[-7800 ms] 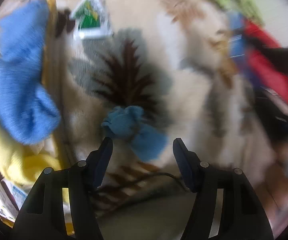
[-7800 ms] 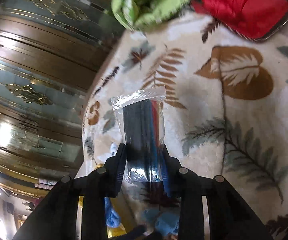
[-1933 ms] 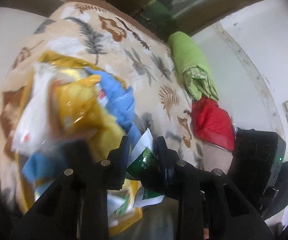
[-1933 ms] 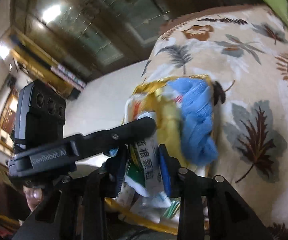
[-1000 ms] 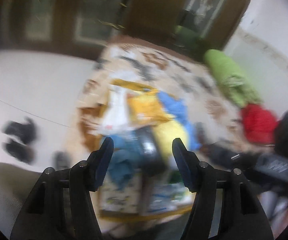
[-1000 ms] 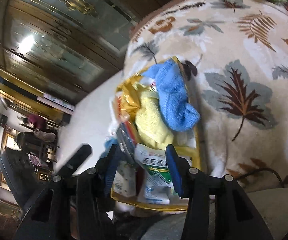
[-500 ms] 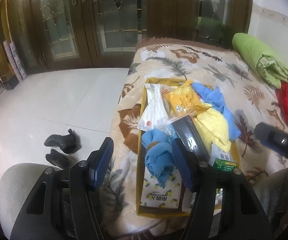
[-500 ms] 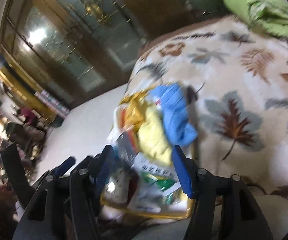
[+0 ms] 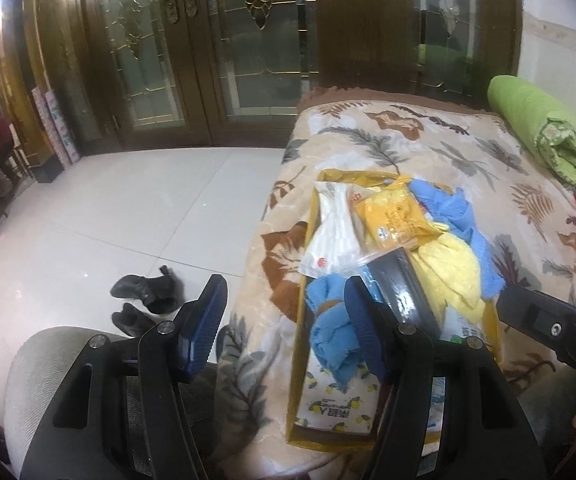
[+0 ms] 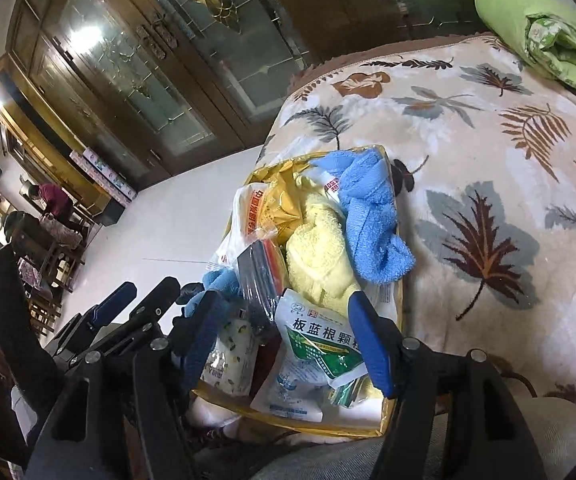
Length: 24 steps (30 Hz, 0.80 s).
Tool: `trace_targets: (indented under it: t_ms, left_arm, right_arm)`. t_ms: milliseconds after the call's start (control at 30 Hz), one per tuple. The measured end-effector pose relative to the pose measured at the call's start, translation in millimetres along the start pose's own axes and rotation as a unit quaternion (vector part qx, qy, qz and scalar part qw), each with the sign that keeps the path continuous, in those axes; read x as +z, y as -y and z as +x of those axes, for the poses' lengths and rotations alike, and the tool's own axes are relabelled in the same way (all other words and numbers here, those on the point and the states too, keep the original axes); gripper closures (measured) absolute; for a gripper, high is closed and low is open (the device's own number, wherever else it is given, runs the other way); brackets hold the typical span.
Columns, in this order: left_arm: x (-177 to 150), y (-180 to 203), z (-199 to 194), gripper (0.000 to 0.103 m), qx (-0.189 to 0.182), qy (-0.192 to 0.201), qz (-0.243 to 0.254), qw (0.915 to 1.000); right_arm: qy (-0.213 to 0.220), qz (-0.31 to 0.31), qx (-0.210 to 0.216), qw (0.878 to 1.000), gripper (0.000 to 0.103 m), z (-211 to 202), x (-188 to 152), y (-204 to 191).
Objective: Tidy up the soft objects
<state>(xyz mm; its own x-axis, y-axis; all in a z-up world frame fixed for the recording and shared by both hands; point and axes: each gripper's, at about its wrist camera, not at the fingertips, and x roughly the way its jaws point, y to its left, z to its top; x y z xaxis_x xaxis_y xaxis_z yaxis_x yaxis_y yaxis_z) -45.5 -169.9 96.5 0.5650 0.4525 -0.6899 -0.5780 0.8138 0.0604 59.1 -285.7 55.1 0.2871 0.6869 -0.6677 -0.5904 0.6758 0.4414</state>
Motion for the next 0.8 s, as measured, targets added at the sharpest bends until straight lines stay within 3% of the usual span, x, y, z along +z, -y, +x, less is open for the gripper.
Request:
trace_targets:
  t_ms: [200, 367, 800]
  left_arm:
    - [-1, 1, 3, 0.041, 0.02, -0.011, 0.001, 0.9997]
    - [-2, 1, 8, 0.041, 0.005, -0.032, 0.003, 0.9995]
    - [-3, 0, 9, 0.041, -0.005, -0.036, 0.007, 0.9993]
  right_arm:
    - [-0.001, 0.011, 0.005, 1.0, 0.037, -2, 0, 5]
    - [-0.003, 0.009, -0.002, 1.0, 0.037, -2, 0, 4]
    - [-0.002, 0.011, -0.001, 1.0, 0.037, -3, 0, 3]
